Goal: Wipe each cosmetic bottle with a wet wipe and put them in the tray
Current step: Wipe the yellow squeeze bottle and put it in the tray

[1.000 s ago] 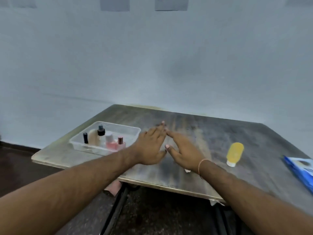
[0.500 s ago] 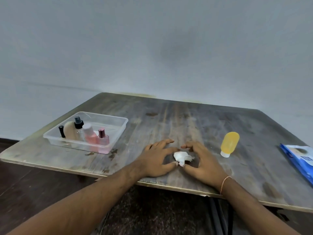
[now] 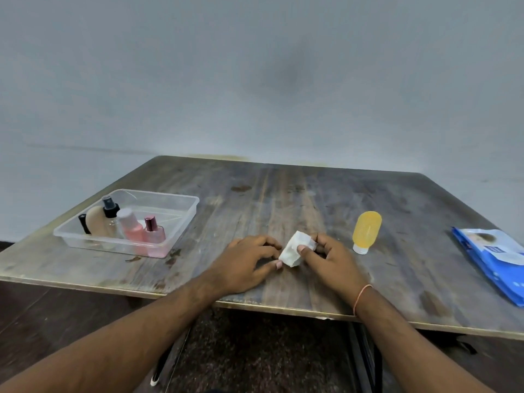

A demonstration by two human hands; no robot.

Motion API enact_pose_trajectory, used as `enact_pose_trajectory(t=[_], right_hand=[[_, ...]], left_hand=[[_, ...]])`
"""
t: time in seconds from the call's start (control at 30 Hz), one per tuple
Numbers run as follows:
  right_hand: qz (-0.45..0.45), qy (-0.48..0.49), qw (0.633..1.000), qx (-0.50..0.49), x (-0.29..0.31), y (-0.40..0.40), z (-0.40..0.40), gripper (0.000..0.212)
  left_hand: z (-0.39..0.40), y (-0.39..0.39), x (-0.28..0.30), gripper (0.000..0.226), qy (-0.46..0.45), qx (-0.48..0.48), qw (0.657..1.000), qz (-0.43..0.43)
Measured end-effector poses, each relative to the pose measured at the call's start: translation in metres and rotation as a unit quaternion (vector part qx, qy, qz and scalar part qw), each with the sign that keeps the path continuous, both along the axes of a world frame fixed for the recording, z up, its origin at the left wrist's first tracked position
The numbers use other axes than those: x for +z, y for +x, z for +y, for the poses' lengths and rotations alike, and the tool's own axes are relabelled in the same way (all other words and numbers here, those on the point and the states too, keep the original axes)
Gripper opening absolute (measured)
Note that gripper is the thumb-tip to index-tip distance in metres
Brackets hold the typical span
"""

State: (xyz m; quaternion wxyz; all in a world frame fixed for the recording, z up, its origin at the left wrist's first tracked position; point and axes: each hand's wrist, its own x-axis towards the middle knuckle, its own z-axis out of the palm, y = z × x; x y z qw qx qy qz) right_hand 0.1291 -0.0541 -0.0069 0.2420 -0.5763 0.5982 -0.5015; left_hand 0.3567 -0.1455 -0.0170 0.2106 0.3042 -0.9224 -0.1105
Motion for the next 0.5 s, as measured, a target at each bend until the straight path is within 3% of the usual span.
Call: enact_pose_trajectory(t=[0.4, 0.5], right_hand=[[-0.220, 0.023, 0.973, 0.072, 0.012, -0.023, 0.033, 0.007], [-0.293, 0.010, 0.955, 0.050, 0.006, -0.045, 0.046, 0.036]], left_hand=[[0.002, -0.030, 0.001, 0.037, 0.029, 0.010, 0.999, -0.017], [0.009, -0.068, 0.004, 0.047, 0.050, 0.033, 0.998, -0.018]])
